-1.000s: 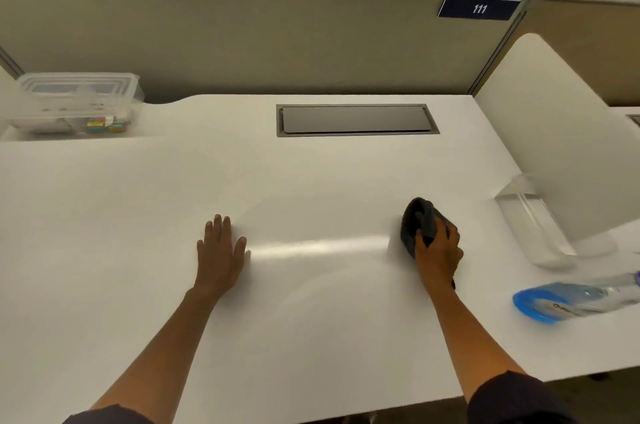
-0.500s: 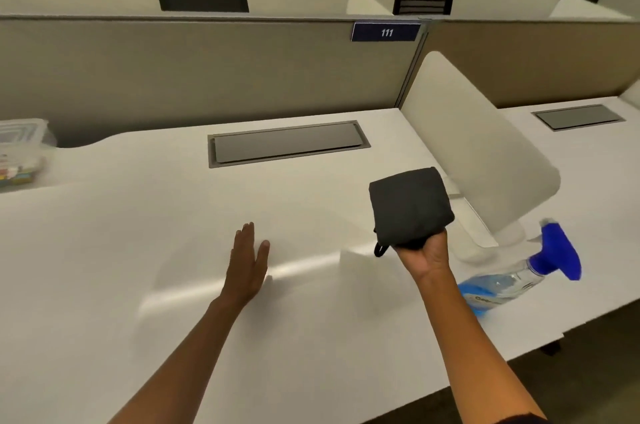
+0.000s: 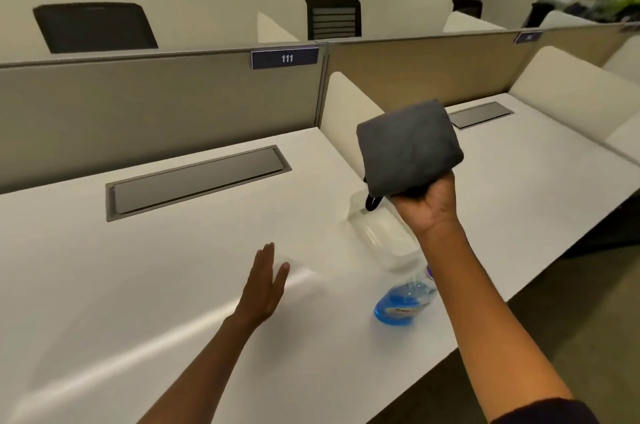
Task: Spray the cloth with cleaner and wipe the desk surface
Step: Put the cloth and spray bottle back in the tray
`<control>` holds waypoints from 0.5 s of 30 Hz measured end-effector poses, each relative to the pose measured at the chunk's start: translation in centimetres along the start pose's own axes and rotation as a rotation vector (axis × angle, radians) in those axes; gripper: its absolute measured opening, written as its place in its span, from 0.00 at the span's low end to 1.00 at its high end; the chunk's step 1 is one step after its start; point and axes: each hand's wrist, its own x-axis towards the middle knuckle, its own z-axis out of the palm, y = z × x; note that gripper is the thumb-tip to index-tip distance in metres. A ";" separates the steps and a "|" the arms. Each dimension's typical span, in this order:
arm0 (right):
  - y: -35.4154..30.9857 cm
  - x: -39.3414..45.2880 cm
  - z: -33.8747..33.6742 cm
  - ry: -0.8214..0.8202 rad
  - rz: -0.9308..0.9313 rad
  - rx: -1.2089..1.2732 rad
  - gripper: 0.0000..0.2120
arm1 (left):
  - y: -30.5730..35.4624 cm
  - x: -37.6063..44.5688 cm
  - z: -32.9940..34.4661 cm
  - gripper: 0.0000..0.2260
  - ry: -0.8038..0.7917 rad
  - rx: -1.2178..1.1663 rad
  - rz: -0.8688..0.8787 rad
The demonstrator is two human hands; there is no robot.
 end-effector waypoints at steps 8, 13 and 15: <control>-7.2 1.8 -1.3 -0.025 -0.036 -0.139 0.15 | 5.1 2.9 5.7 0.29 -0.077 -0.117 -0.019; -9.3 3.7 -5.7 0.058 0.043 -0.196 0.14 | 7.7 4.5 8.9 0.30 -0.102 -0.234 -0.111; -9.6 4.5 -7.7 0.095 0.068 -0.258 0.14 | 8.4 5.3 10.1 0.31 -0.116 -0.259 -0.154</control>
